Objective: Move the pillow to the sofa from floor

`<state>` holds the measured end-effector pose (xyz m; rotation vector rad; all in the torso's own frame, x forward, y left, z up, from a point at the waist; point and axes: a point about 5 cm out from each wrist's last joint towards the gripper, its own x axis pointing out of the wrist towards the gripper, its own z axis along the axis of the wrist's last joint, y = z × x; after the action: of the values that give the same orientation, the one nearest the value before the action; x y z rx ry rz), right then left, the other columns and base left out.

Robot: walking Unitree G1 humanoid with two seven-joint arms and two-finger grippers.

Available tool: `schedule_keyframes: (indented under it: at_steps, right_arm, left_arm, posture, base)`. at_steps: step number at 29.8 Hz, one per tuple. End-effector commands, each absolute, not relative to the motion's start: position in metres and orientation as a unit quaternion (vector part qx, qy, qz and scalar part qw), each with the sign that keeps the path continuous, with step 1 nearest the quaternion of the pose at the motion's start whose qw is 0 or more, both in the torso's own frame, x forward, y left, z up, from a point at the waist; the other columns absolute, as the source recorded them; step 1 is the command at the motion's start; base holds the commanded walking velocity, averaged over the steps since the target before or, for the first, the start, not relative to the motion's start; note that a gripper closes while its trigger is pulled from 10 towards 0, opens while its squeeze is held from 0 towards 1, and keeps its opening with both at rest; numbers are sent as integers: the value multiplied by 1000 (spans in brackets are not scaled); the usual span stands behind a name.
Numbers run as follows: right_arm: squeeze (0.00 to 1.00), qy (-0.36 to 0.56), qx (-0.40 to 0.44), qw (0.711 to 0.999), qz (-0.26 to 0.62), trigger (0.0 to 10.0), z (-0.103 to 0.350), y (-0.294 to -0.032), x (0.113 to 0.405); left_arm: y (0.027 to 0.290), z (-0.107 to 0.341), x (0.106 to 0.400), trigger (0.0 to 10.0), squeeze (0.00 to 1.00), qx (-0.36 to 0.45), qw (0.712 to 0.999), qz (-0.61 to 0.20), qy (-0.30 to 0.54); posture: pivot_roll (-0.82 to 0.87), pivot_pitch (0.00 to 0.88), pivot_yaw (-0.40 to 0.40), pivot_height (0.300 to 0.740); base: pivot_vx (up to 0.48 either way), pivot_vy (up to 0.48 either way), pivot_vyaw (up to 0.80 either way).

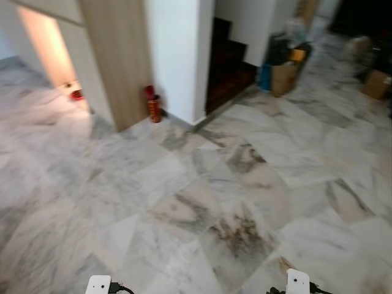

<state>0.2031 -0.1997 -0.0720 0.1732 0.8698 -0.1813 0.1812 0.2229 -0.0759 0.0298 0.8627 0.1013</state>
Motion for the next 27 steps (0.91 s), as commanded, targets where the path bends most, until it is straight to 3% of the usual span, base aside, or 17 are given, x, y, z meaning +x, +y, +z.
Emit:
schedule_keyframes:
  at_steps: [1,27]
  right_arm:
    - [0,425,78,898,-79,10000,-74,-198,200]
    - [0,431,78,896,-69,10000,-76,-195,197]
  left_arm:
    - [223,-80,174,10000,0,16,901,52,430]
    - [223,-83,168,10000,0,18,896,60,439]
  posture:
    - [47,49,-20,740]
    - [50,50,-17,740]
  base:
    - [0,0,800]
    - [0,0,800]
